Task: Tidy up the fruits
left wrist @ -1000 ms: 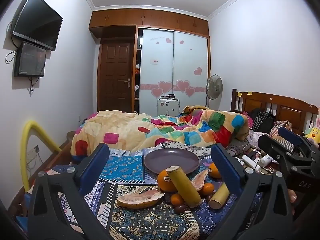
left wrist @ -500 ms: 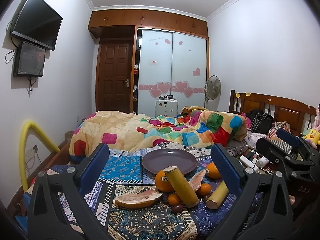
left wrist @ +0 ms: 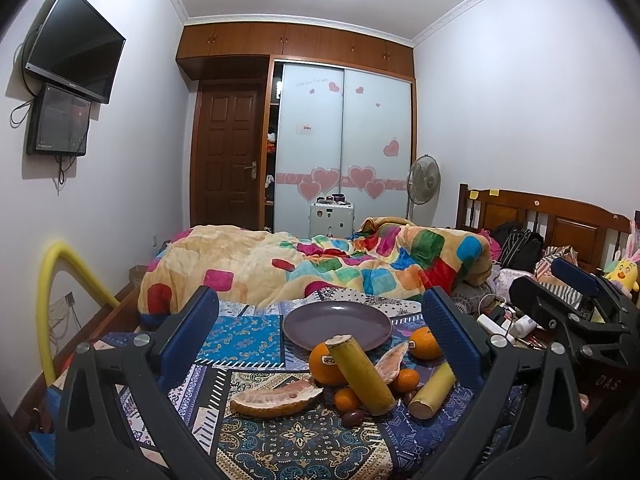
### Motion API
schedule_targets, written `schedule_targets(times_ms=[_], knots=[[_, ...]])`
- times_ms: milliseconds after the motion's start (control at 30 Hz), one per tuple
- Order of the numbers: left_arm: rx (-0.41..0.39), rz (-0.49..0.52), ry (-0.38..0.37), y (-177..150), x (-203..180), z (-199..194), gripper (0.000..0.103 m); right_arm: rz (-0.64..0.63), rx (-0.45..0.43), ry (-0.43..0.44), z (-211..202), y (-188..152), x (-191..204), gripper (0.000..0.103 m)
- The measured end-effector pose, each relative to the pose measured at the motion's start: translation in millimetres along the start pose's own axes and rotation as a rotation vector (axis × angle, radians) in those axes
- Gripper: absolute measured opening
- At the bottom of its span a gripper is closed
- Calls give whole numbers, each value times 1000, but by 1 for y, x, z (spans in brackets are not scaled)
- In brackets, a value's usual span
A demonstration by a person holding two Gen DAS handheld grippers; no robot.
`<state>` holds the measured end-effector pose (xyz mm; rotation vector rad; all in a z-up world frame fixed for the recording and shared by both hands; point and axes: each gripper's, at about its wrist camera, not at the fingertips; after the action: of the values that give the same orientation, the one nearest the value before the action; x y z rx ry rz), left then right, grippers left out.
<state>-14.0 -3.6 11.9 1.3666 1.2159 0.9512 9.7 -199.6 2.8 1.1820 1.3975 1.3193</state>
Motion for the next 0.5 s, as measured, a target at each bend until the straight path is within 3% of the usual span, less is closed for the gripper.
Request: schedule_targets(times_ms=[500], knots=[[-5, -1, -11, 0, 1, -2, 103, 3, -7, -1, -2, 5, 3, 103]])
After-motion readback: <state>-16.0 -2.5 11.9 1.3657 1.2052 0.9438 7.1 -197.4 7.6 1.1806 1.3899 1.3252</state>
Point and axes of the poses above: each gripper's, at about its wrist camera, not at the fingertips, and z roughly the way its jaws point, x to its left, y to its top, and after that the axes turned 9 degrees about -y, right-handed
